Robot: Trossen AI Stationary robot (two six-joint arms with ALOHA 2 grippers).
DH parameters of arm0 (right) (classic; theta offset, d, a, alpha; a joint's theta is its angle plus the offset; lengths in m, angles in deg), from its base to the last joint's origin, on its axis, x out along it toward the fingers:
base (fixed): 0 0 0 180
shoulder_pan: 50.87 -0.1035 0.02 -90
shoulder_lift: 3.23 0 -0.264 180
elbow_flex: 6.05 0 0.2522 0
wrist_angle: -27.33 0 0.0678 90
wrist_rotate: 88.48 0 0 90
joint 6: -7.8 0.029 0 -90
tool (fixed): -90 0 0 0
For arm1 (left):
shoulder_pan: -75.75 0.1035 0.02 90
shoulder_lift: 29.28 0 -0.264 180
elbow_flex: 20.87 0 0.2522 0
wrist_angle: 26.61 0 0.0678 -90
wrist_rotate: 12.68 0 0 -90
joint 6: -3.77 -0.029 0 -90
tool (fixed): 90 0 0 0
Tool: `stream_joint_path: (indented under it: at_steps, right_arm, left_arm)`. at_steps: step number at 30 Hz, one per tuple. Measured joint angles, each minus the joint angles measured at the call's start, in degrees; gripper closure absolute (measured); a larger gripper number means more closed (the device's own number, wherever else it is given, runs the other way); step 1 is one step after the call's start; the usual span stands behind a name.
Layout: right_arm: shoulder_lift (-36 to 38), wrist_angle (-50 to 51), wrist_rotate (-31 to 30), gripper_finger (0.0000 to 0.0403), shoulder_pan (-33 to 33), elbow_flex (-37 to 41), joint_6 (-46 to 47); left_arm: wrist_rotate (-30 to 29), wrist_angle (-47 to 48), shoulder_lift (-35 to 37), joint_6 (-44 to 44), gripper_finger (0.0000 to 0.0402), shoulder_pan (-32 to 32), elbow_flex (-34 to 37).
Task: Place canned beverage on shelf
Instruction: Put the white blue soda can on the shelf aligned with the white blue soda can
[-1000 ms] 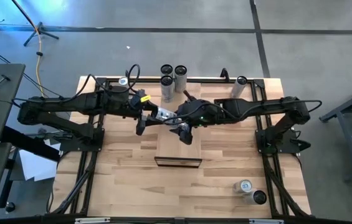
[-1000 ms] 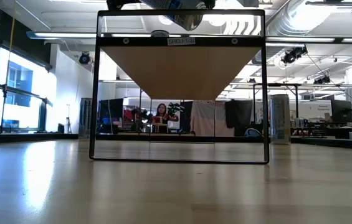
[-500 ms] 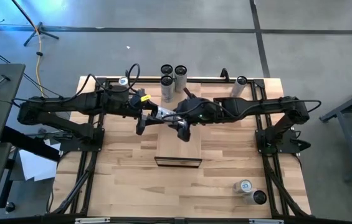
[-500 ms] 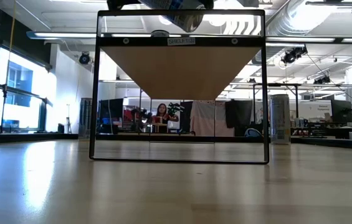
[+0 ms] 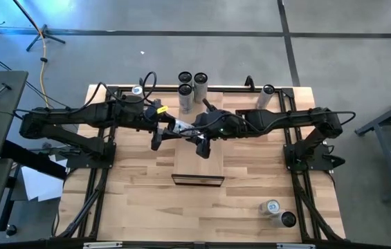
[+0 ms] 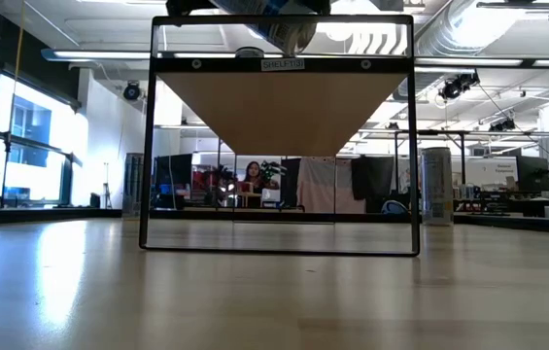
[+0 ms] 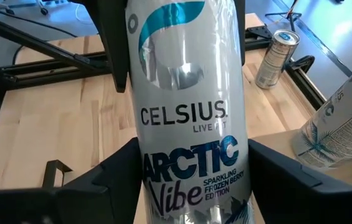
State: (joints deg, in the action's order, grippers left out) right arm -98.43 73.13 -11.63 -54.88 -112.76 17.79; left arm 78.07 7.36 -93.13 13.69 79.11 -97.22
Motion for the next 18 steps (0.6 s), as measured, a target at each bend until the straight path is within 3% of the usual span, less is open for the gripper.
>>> stream_joint_path:
  at_steps: [7, 11, 18]
  right_arm:
    - [1.49, 0.54, 0.39, 0.0168, 0.04, 0.04, -2.22]
    - [2.53, 8.07, -0.31, 0.0169, 0.1, 0.25, -2.22]
    - [3.18, 10.27, 0.55, 0.0166, 0.38, 0.24, -2.42]
  left_arm:
    - [-1.64, 3.28, 1.02, -2.58, 0.0164, 0.45, -0.74]
    - [-2.97, 6.68, 2.5, -4.88, 0.0152, 1.48, -0.56]
    - [-3.19, 5.15, 2.75, -5.92, 0.015, 3.11, -0.66]
